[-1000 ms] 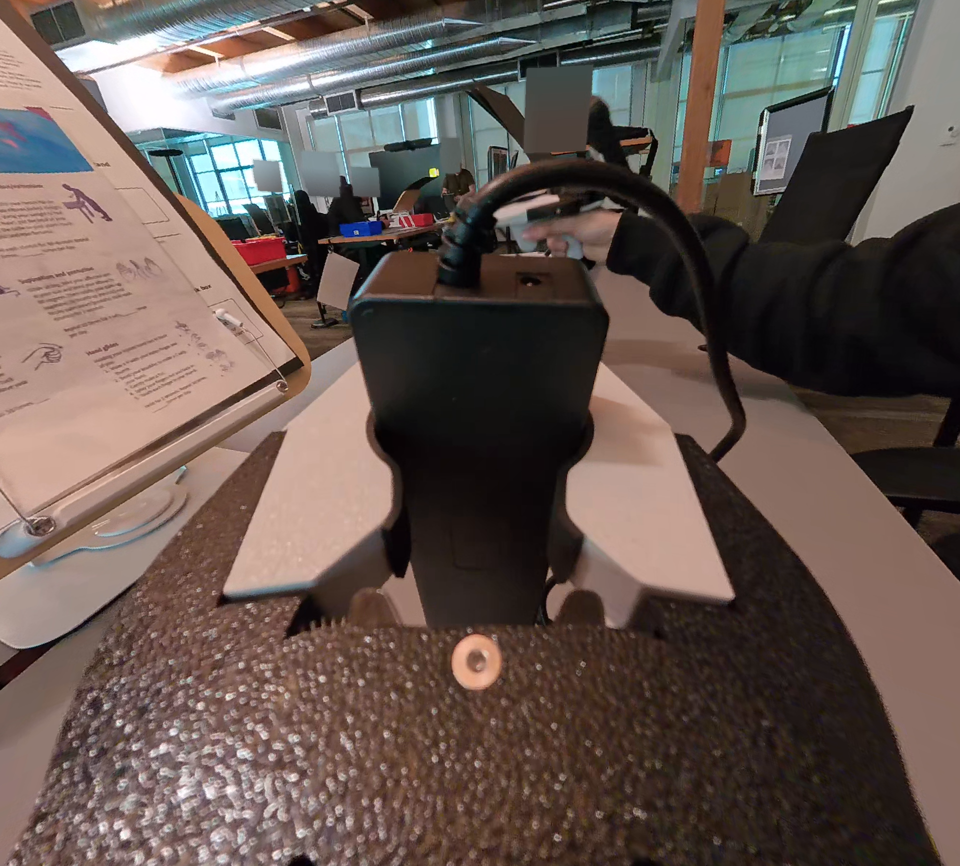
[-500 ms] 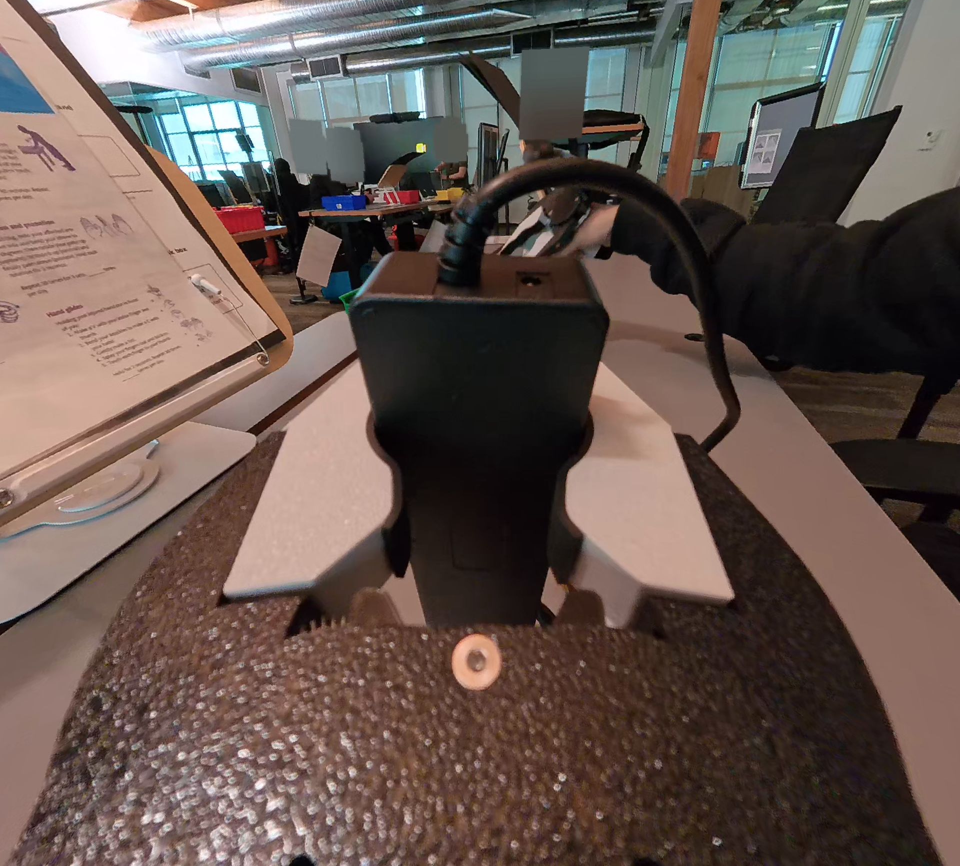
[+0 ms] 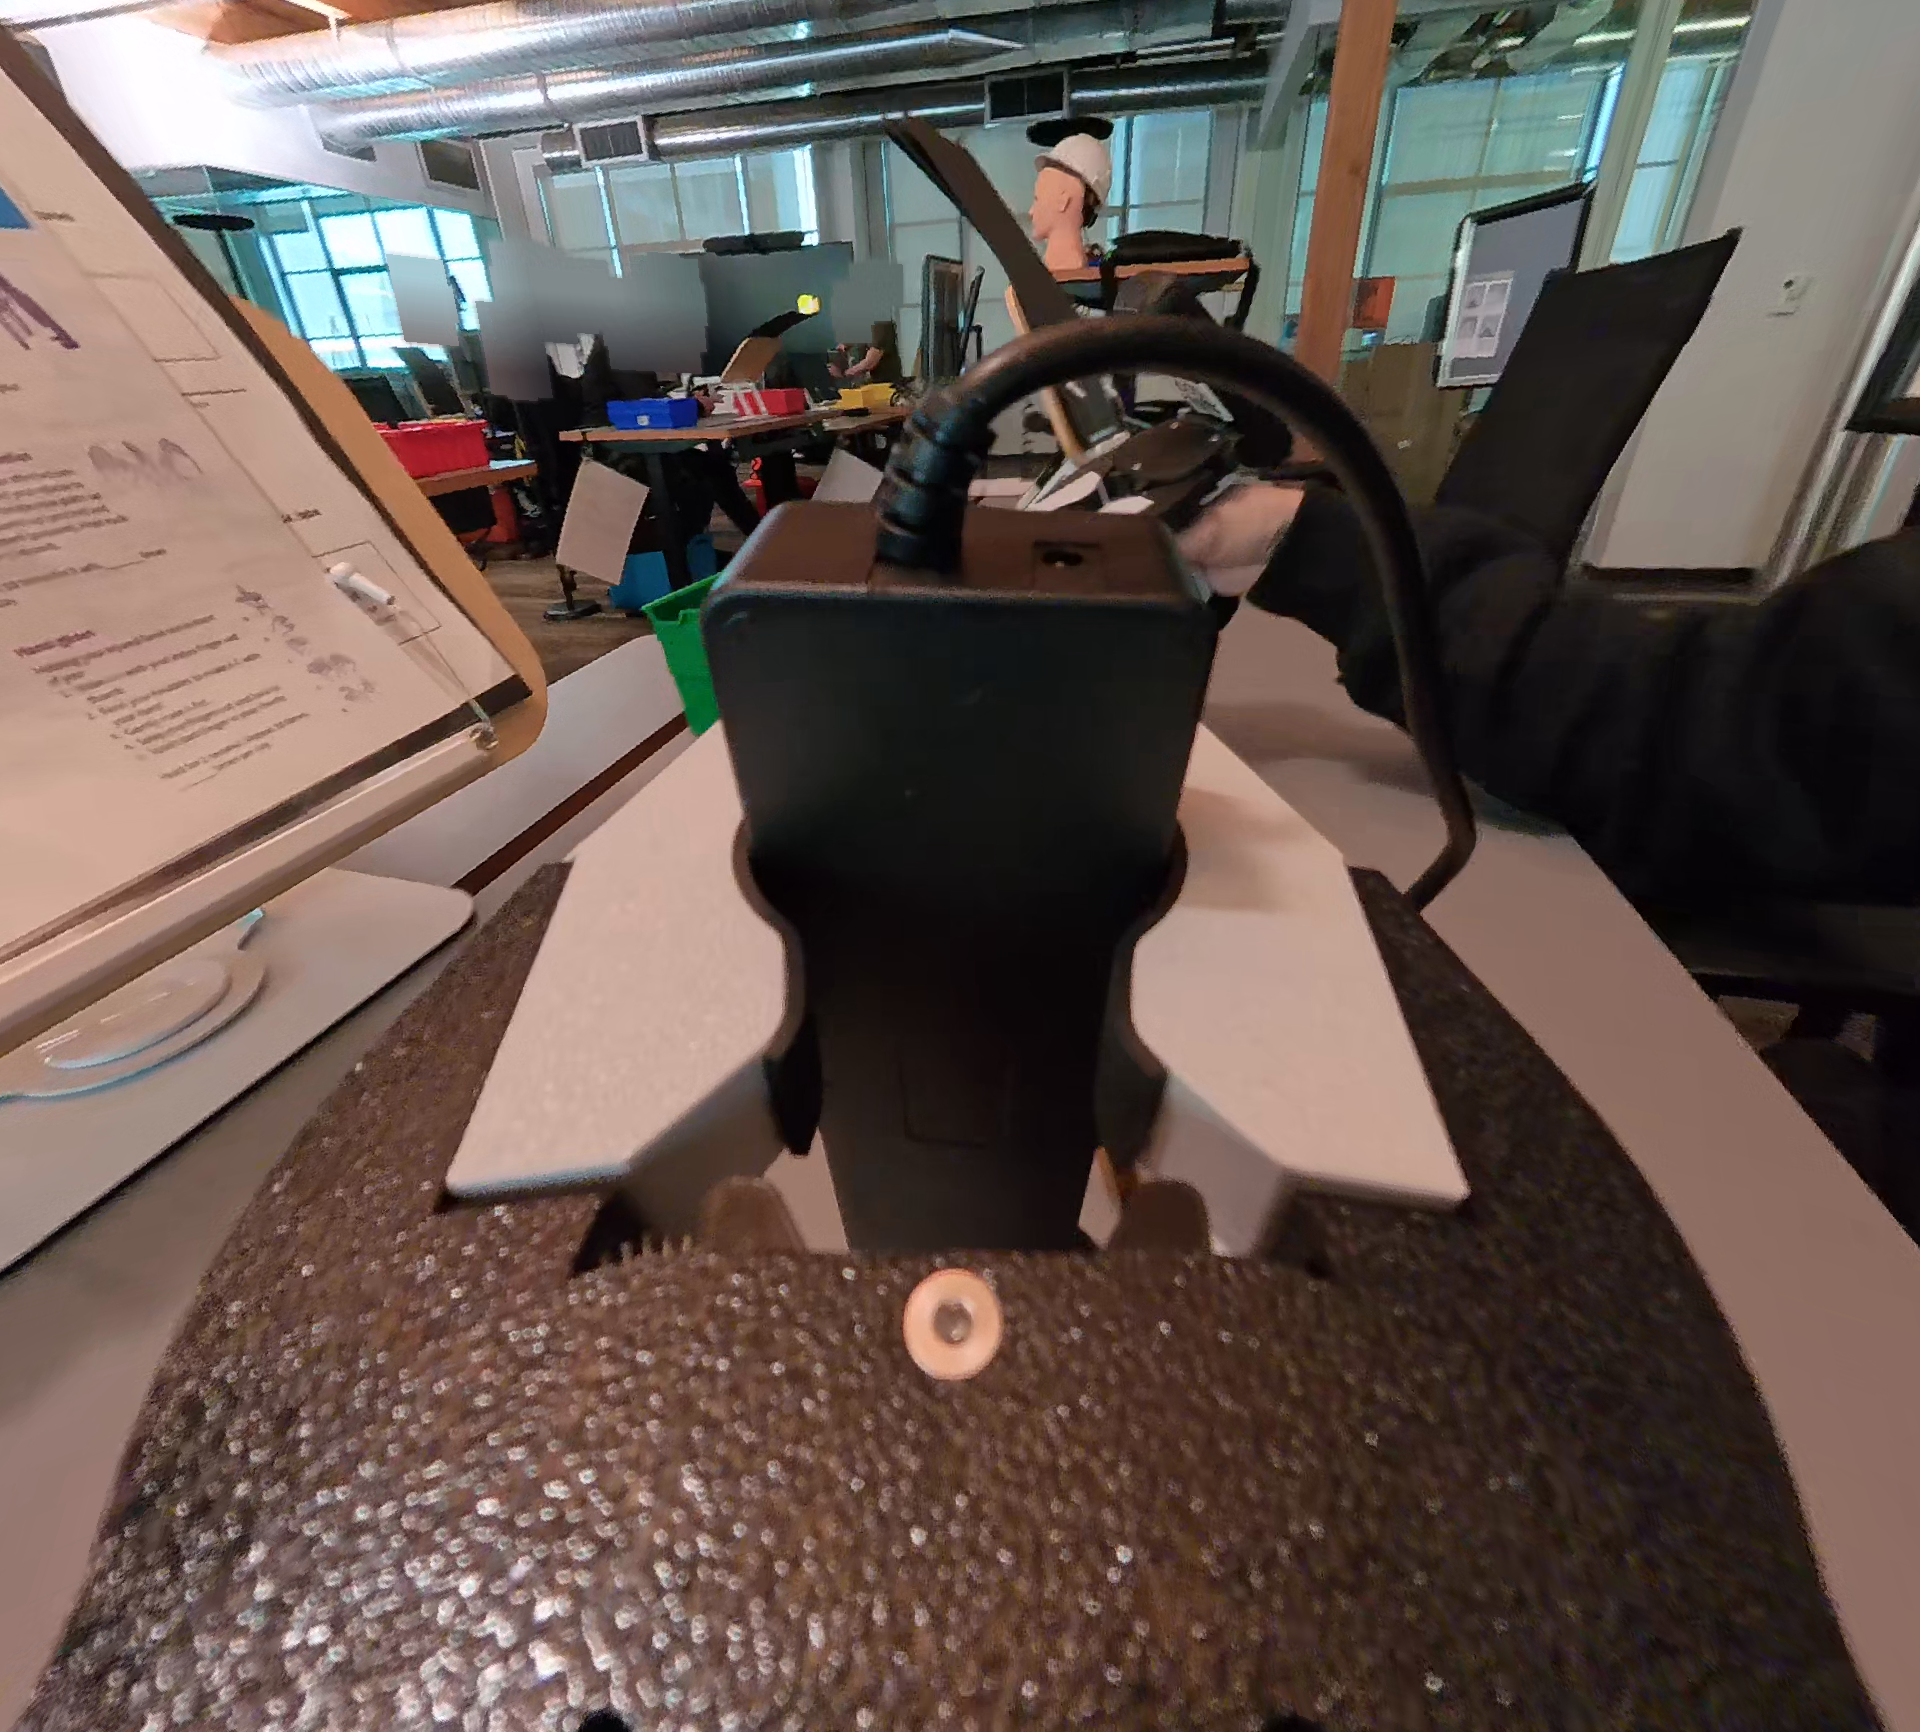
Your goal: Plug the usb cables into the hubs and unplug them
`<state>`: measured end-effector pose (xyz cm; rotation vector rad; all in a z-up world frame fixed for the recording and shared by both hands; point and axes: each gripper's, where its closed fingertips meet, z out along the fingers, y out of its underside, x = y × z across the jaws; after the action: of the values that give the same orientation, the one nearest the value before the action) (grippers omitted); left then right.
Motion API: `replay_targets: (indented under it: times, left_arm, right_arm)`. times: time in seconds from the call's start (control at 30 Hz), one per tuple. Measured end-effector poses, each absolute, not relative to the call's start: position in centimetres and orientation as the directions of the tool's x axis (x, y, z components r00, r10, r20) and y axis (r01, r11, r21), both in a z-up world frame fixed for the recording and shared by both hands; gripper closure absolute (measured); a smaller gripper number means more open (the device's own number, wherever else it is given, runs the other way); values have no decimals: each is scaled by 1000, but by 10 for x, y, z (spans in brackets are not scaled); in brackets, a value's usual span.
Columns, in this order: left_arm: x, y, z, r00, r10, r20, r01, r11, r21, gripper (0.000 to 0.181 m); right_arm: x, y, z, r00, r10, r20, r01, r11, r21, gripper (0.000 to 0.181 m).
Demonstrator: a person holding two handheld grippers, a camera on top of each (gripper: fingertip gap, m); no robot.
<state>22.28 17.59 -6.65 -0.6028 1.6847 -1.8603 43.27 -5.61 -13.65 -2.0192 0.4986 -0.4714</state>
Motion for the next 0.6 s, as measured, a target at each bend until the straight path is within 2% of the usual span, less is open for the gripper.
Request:
replay_targets:
  times: [0.07, 0.17, 0.27, 0.37, 0.47, 0.6]
  left_arm:
    - [221, 171, -60, -779, -626, -31, 103, -78, -992, 120]
    - [227, 165, -50, -804, -593, -46, 102, -62, -993, 120]
    - [230, 154, -34, -842, -532, -89, 115, -15, -993, 120]
    - [228, 145, -21, -860, -487, -153, 140, 63, -988, 120]
    - [225, 141, -16, -857, -464, -225, 200, 104, -974, 120]
    - [228, 138, -20, -857, -446, -259, 227, 124, -966, 120]
  right_arm:
    - [365, 3, -108, 957, -267, 109, 0, -379, -925, 111]
    - [300, 61, -59, 955, -98, 280, 248, -251, -936, 118]
    - [247, 113, -32, 966, 122, 228, 244, -138, -960, 119]
    - [250, 146, -33, 959, 168, 230, 258, -176, -950, 128]
    - [239, 160, -29, 949, 274, 159, 199, -124, -972, 141]
    - [232, 175, -33, 924, 331, 191, 235, -98, -967, 149]
